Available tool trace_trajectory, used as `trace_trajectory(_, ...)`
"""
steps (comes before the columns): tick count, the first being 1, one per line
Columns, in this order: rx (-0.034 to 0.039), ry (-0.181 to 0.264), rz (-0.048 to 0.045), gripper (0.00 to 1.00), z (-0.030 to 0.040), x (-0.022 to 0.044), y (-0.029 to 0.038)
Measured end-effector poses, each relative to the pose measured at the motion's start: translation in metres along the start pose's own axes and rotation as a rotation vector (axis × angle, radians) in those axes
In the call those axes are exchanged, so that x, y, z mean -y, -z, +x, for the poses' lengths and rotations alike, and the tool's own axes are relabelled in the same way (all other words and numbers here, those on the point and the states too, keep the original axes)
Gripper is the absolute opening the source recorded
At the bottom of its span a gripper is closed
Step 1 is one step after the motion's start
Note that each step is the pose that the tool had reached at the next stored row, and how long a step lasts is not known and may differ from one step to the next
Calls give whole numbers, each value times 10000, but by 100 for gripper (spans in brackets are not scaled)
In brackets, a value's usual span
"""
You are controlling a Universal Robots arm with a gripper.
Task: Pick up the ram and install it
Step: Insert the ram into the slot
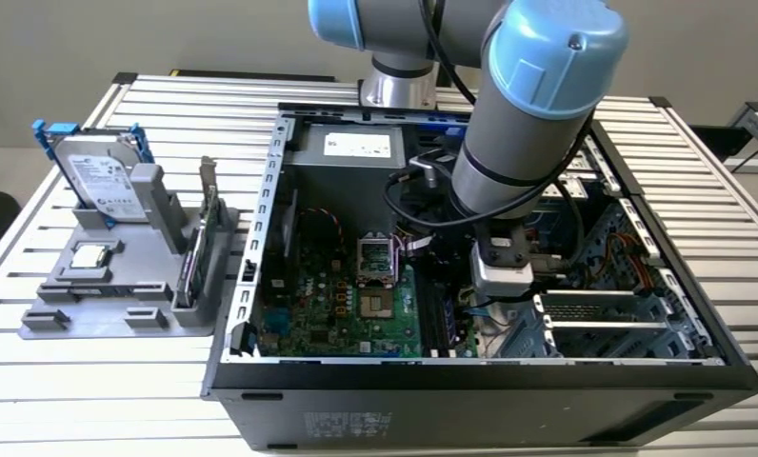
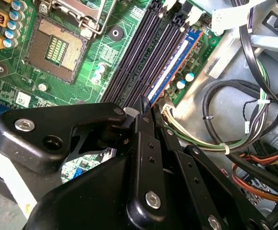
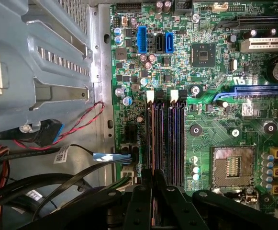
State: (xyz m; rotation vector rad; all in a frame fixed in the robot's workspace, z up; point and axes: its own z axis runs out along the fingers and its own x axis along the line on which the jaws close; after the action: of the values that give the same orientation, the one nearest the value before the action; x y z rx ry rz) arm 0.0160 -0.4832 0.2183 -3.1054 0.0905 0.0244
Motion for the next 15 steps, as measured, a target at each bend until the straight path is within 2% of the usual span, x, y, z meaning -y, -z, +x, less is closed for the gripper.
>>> trace_trajectory(9, 10, 267, -10, 0, -3, 1, 0)
trace_trajectory(15, 7, 268, -84, 0, -2, 7, -20)
